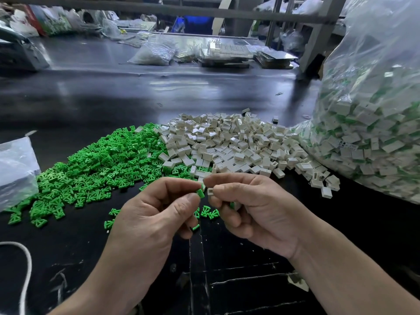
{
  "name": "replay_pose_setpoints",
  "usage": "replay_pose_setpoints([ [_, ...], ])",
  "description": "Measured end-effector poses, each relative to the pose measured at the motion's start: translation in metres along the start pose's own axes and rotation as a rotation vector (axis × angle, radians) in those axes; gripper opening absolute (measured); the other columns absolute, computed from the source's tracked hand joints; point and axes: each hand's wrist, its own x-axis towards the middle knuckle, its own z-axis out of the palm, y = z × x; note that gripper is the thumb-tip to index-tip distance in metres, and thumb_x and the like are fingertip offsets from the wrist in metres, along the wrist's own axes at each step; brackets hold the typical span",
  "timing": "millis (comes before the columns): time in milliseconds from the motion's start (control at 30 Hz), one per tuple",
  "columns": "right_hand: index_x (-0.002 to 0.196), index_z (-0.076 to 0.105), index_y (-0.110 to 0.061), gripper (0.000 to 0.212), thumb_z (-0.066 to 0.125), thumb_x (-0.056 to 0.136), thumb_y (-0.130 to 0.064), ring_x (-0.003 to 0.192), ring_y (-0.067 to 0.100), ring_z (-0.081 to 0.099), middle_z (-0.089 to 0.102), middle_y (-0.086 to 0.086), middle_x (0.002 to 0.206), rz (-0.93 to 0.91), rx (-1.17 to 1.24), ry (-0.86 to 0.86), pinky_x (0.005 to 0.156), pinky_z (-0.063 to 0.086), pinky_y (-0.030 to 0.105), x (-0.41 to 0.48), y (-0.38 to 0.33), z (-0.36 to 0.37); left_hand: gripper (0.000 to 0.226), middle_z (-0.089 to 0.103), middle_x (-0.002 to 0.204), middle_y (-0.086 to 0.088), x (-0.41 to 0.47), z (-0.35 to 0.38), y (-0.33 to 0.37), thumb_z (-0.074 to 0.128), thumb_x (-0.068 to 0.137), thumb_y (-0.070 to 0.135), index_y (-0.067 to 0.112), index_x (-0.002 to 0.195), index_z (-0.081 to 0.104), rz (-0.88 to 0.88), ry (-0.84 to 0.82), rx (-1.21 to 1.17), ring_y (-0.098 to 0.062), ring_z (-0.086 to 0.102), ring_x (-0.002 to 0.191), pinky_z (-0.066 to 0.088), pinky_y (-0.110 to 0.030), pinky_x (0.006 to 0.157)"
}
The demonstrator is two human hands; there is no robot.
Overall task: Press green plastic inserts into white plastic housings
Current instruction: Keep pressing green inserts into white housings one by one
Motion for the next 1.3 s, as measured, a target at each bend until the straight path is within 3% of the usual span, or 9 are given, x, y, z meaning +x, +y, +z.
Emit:
replay_pose_setpoints([
  [100, 0.117, 0.069, -0.006, 0.039, 0.07, 0.078, -0.003, 0.044, 0.01, 0.049, 0.068, 0.012, 0.079, 0.019, 0.001, 0.007, 0.036, 0.035, 0.018, -0.0017, -0.0007, 0.0017, 0.024, 0.065, 0.067, -0.009, 0.0009, -0.0006, 0.0, 0.073, 0.066, 0.032, 0.022, 0.088, 0.075, -0.001, 0.026, -0.004, -0.017, 0.061, 0.06, 0.049, -0.021, 0.051],
  [233, 0.109, 0.072, -0.013, 0.026, 0.072, 0.083, -0.013, 0.044, 0.01, 0.047, 0.063, 0.009, 0.075, 0.026, -0.046, -0.01, 0.035, 0.033, 0.018, -0.0021, -0.0003, 0.0033, 0.028, 0.066, 0.069, -0.009, 0.0002, -0.0021, -0.0004, 0.073, 0.066, 0.036, 0.021, 0.088, 0.075, 0.015, 0.036, 0.016, -0.017, 0.062, 0.06, 0.049, -0.021, 0.051],
  [467, 0.102, 0.076, -0.011, 0.015, 0.064, 0.094, -0.013, 0.048, 0.013, 0.05, 0.067, 0.01, 0.078, -0.006, -0.039, 0.061, 0.037, 0.037, 0.019, -0.0003, 0.0032, 0.0034, 0.026, 0.066, 0.069, -0.009, 0.0008, -0.0032, -0.0018, 0.071, 0.068, 0.038, 0.023, 0.089, 0.075, 0.007, 0.038, 0.056, -0.017, 0.062, 0.06, 0.049, -0.021, 0.051],
  [633, 0.111, 0.07, -0.009, 0.024, 0.069, 0.088, -0.005, 0.048, 0.014, 0.053, 0.068, 0.013, 0.081, 0.01, 0.005, 0.059, 0.035, 0.036, 0.019, 0.0005, 0.0037, 0.0032, 0.025, 0.066, 0.068, -0.007, 0.0007, -0.003, -0.0033, 0.071, 0.068, 0.039, 0.025, 0.089, 0.075, 0.001, 0.029, 0.071, -0.016, 0.063, 0.061, 0.049, -0.022, 0.052],
  [833, 0.106, 0.065, -0.011, 0.019, 0.065, 0.089, -0.005, 0.045, 0.013, 0.051, 0.065, 0.011, 0.076, 0.023, -0.033, 0.02, 0.034, 0.034, 0.018, 0.0, 0.0032, 0.0033, 0.026, 0.066, 0.068, -0.006, 0.0006, -0.0037, -0.0031, 0.071, 0.067, 0.04, 0.025, 0.089, 0.075, 0.006, 0.037, 0.077, -0.017, 0.063, 0.062, 0.05, -0.023, 0.052],
  [1033, 0.106, 0.071, -0.009, 0.028, 0.076, 0.078, -0.004, 0.047, 0.013, 0.055, 0.069, 0.013, 0.08, 0.002, 0.051, -0.001, 0.035, 0.038, 0.019, -0.0018, 0.0003, 0.0018, 0.024, 0.066, 0.069, -0.006, 0.0013, -0.0046, -0.0016, 0.07, 0.069, 0.037, 0.025, 0.089, 0.075, 0.015, 0.039, 0.085, -0.016, 0.064, 0.062, 0.05, -0.022, 0.052],
  [1167, 0.088, 0.072, -0.018, 0.009, 0.074, 0.083, -0.025, 0.044, 0.011, 0.049, 0.061, 0.005, 0.07, -0.01, -0.086, 0.005, 0.034, 0.032, 0.017, -0.0035, 0.0002, 0.0058, 0.023, 0.067, 0.07, -0.007, 0.0012, -0.0061, 0.0004, 0.07, 0.07, 0.035, 0.024, 0.09, 0.075, 0.021, 0.049, 0.082, -0.018, 0.064, 0.063, 0.051, -0.023, 0.053],
  [1300, 0.08, 0.065, -0.017, 0.017, 0.068, 0.091, -0.029, 0.042, 0.009, 0.045, 0.057, 0.002, 0.066, -0.028, -0.223, 0.016, 0.033, 0.031, 0.017, -0.0046, 0.0032, 0.0099, 0.018, 0.067, 0.07, -0.007, 0.0003, -0.0049, 0.0024, 0.068, 0.073, 0.033, 0.024, 0.088, 0.075, 0.04, 0.054, 0.106, -0.017, 0.064, 0.061, 0.051, -0.02, 0.052],
])
